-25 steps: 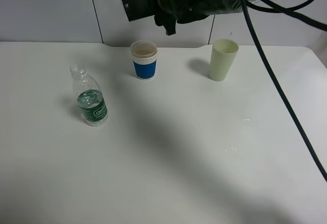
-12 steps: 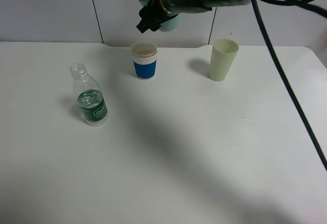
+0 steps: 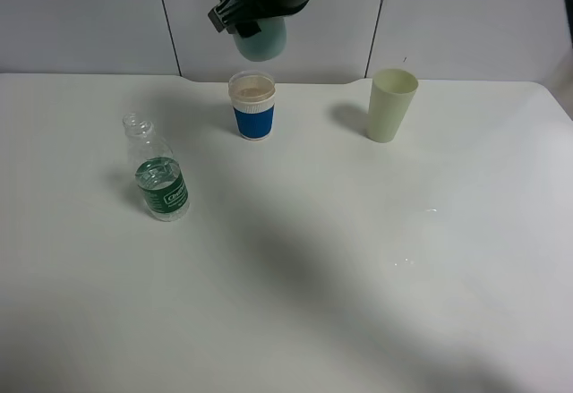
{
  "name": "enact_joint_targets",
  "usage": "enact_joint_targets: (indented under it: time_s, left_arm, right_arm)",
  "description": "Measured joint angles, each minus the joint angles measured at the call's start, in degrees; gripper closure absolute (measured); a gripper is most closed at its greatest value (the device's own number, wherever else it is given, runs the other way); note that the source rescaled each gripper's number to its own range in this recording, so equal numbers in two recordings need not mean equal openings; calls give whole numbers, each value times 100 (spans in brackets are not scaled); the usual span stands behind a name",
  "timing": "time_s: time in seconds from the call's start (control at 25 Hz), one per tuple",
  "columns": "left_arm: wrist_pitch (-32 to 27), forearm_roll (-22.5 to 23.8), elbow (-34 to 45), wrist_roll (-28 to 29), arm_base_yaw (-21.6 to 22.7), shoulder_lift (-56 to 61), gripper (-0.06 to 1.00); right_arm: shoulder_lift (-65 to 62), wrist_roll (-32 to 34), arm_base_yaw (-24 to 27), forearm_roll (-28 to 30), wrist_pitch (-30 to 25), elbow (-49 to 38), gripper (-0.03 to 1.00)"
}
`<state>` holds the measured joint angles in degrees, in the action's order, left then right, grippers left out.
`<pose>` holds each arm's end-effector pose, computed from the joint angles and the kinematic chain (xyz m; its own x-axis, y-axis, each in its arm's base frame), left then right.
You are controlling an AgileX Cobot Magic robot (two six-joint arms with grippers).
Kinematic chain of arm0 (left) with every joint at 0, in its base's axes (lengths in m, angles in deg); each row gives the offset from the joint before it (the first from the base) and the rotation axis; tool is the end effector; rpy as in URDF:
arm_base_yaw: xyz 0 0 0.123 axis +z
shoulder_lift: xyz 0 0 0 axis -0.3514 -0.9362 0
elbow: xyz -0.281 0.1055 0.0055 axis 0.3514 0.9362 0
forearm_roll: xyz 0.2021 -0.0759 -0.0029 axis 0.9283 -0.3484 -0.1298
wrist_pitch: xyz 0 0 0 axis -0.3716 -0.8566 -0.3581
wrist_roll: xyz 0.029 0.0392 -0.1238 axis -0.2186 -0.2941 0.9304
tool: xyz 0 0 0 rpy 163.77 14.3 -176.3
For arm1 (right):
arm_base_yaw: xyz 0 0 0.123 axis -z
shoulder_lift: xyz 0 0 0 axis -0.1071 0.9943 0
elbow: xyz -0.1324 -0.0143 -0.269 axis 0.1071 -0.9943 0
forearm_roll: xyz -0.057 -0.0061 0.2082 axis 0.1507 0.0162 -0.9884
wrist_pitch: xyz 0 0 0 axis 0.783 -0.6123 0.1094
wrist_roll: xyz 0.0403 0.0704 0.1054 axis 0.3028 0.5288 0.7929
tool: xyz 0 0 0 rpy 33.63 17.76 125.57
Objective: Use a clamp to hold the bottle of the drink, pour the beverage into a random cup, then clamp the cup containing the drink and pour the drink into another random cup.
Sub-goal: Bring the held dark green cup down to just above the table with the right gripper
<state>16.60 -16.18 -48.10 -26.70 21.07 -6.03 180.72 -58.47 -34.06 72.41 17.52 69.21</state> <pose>-0.0165 0.0100 0.2444 -0.4357 -0.0200 -0.8999 -0.0840 0.9963 0.0185 0.3652 0.2754 0.2904 -0.3312 -0.5503 -0.7665 -0.5987 0.7504 -0.2801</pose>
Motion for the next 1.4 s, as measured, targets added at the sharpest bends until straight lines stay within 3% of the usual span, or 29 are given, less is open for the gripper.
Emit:
enact_joint_targets:
  time_s: [0.12, 0.2, 0.28, 0.44, 0.56, 0.72, 0.8, 0.92, 1.4]
  left_arm:
    - [0, 0, 0, 0, 0, 0, -6]
    - [0, 0, 0, 0, 0, 0, -6]
    - [0, 0, 0, 0, 0, 0, -6]
    - [0, 0, 0, 0, 0, 0, -6]
    - [0, 0, 0, 0, 0, 0, -6]
    - [0, 0, 0, 0, 0, 0, -6]
    - [0, 0, 0, 0, 0, 0, -6]
    - [0, 0, 0, 0, 0, 0, -6]
    - [0, 0, 0, -4, 0, 0, -6]
  right_arm:
    - [-182, -899, 0, -1121, 123, -114, 96]
    - [-672, -2031, 0, -2589, 1226, -1116, 96]
    - [-887, -2314, 0, -3058, 1808, -1666, 96]
    - [-1128, -2412, 0, -3295, 2382, -2169, 96]
    - [-1415, -2441, 0, -3469, 3171, -2951, 96]
    - [-1829, -2322, -33, -3575, 4297, -4176, 96]
    - [-1974, -2100, -45, -3583, 5208, -5317, 96]
    - [-1934, -2112, -45, -3783, 6131, -5978, 96]
    - [-496, -2316, -45, -4461, 7613, -6171, 96]
